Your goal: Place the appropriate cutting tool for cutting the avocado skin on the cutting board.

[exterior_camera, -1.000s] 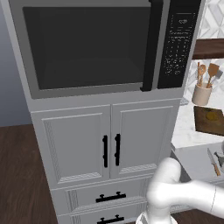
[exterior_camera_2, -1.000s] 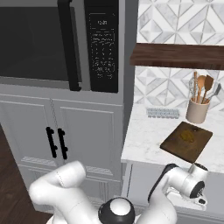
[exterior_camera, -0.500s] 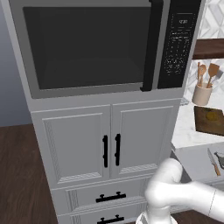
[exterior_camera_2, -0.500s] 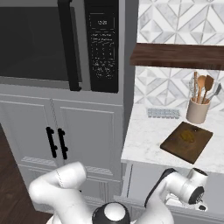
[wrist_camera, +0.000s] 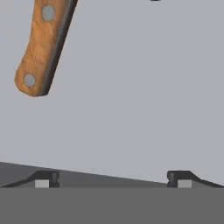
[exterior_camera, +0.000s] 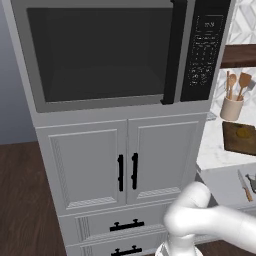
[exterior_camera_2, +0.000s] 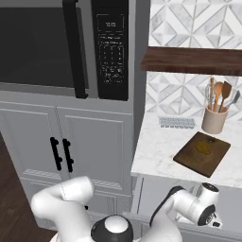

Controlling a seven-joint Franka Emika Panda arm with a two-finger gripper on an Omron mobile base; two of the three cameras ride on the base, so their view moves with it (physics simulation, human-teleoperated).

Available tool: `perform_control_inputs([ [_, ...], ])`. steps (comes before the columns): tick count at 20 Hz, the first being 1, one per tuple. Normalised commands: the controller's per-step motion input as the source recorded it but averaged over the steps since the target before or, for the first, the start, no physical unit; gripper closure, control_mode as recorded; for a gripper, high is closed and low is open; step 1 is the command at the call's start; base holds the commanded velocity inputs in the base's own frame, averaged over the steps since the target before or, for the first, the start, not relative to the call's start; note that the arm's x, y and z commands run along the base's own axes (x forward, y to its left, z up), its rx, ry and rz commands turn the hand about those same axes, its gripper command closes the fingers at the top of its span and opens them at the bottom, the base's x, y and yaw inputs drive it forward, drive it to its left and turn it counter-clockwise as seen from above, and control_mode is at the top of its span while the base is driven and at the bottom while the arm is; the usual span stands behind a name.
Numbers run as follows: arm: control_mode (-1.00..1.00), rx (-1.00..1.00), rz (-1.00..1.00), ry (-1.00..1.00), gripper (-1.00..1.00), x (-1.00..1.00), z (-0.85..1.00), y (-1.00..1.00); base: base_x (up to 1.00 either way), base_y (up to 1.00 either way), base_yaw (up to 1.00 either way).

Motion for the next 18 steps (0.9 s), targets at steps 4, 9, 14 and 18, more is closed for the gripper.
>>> perform_control_inputs([
  [4,-1.00,0.00,0.00,0.03,-1.00,-0.45,0.52,0.30,0.00,0.00,0.00],
  [9,-1.00,0.00,-0.01,0.00,-1.00,-0.01,0.66,0.39,0.00,0.00,0.00],
  [14,-1.00,0.01,-0.05,0.00,-1.00,0.38,0.22,0.31,0.00,0.00,0.00],
  [18,-1.00,0.00,-0.06,0.00,-1.00,0.38,0.00,0.16,0.00,0.00,0.00],
])
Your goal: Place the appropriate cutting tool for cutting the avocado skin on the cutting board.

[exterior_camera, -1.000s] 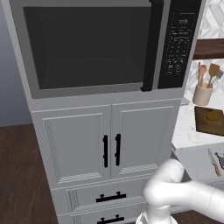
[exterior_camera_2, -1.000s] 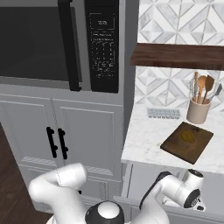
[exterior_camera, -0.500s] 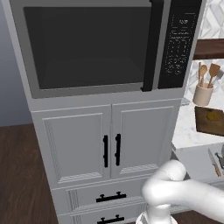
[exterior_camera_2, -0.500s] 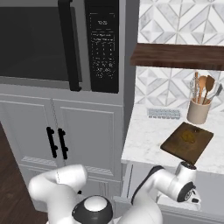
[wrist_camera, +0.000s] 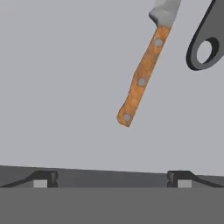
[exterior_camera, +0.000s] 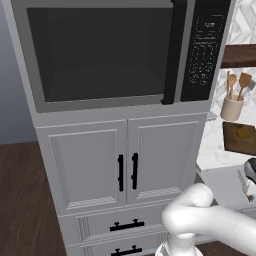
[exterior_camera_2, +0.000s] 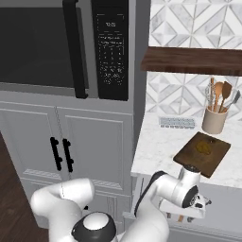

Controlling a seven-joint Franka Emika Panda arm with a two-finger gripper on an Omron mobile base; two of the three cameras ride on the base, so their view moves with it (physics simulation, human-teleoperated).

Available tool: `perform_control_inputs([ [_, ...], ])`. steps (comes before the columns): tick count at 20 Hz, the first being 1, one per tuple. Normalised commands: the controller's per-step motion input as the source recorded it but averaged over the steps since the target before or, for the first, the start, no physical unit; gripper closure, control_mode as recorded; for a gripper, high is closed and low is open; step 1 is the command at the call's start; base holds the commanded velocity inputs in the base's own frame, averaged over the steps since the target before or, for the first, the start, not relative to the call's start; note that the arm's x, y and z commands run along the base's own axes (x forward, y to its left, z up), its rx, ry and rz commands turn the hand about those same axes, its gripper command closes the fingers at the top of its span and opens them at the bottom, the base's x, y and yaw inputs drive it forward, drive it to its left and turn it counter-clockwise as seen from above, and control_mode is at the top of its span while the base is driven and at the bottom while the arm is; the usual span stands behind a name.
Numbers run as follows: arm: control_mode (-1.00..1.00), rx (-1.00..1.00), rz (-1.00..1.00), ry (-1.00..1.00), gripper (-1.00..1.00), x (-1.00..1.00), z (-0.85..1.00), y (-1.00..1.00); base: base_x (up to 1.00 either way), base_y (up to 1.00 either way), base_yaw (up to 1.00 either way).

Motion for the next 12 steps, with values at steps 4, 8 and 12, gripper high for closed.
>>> perform_control_inputs([
  [4,-1.00,0.00,-0.09,0.00,-1.00,0.20,-0.01,0.00,0.00,0.00,0.00],
  [8,-1.00,0.00,-0.10,0.00,-1.00,0.31,-0.09,0.00,0.00,0.00,0.00],
  [12,-1.00,0.00,-0.10,0.00,-1.00,0.32,-0.22,0.00,0.00,0.00,0.00],
])
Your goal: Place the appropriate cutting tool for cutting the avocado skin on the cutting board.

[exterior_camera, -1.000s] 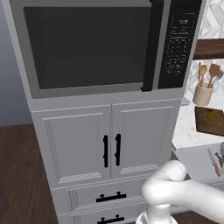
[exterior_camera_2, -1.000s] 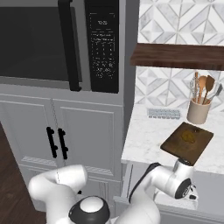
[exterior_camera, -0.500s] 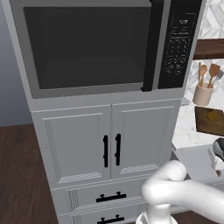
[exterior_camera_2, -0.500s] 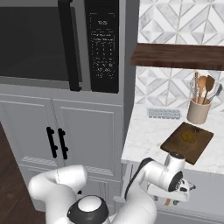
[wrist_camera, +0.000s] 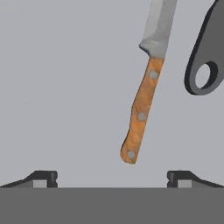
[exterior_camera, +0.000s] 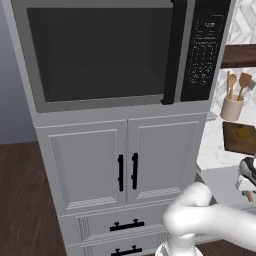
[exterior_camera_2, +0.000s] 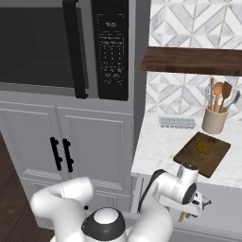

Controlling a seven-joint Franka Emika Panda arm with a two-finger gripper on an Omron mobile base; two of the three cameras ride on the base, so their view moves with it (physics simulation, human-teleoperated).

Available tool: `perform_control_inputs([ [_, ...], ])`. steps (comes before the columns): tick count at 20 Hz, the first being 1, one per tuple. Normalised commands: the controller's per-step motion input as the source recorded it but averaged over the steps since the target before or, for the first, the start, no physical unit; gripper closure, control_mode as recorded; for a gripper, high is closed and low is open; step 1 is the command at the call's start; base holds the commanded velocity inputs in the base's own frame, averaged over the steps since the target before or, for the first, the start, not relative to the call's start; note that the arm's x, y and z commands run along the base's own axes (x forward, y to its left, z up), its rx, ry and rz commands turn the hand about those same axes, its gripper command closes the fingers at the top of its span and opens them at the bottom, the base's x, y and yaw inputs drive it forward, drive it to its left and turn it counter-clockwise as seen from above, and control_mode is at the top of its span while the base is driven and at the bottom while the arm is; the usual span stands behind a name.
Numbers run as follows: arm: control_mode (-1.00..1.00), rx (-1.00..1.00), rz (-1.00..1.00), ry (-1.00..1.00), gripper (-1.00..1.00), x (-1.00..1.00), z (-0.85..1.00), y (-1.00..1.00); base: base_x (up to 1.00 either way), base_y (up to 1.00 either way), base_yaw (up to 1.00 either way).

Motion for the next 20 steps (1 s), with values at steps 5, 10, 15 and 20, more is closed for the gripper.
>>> perform_control_inputs([
  [5,-1.00,0.00,-0.11,0.00,-1.00,0.37,-0.25,-0.01,0.00,0.00,0.00],
  [10,-1.00,0.00,-0.11,0.00,-1.00,0.16,-0.26,-0.11,0.00,0.00,0.00],
  [15,-1.00,-0.01,-0.10,0.00,-1.00,0.02,-0.32,-0.28,0.00,0.00,0.00],
  [20,-1.00,-0.05,-0.08,0.00,-1.00,0.10,-0.38,-0.16,0.00,0.00,0.00],
])
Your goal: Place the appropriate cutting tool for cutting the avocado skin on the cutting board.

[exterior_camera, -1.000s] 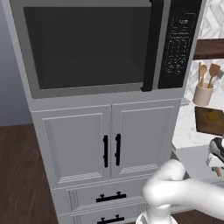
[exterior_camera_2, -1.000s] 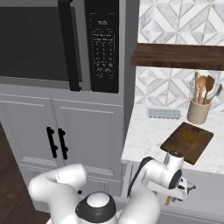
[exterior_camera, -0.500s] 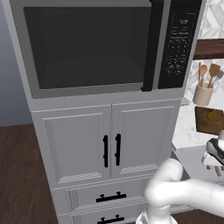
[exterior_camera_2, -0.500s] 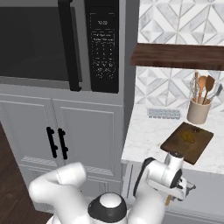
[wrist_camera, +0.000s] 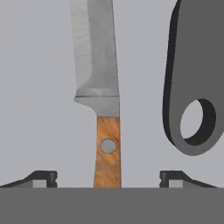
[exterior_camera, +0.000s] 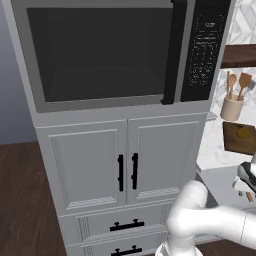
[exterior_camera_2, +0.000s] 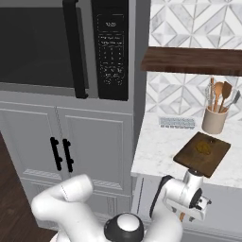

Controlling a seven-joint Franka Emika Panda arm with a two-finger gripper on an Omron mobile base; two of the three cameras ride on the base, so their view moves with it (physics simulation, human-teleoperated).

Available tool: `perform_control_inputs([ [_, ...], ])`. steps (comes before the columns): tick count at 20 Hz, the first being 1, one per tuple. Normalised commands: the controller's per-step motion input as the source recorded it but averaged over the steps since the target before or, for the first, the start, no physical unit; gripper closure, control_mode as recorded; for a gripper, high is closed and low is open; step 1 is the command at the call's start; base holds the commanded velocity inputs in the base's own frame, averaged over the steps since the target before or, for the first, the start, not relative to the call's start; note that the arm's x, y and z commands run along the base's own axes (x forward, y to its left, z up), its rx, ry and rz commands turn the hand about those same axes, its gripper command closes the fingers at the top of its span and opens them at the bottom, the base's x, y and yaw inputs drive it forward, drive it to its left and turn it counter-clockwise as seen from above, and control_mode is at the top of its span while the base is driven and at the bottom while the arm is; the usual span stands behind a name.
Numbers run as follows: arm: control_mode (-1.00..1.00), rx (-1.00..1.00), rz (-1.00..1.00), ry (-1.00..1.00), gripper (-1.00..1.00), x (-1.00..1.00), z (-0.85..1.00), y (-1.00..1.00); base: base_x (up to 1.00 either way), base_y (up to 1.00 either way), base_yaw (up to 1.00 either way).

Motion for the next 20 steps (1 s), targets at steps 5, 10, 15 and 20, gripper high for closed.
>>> perform_control_inputs([
  [5,-1.00,-0.04,-0.05,0.00,-1.00,0.24,-0.32,0.00,0.00,0.00,0.00],
  [10,-1.00,-0.02,-0.04,0.00,1.00,0.05,-0.40,0.03,0.00,0.00,0.00],
  [15,-1.00,-0.03,-0.04,0.00,1.00,-0.02,-0.55,0.01,0.00,0.00,0.00],
  [20,-1.00,-0.01,-0.04,0.00,1.00,0.02,-0.23,0.04,0.00,0.00,0.00],
])
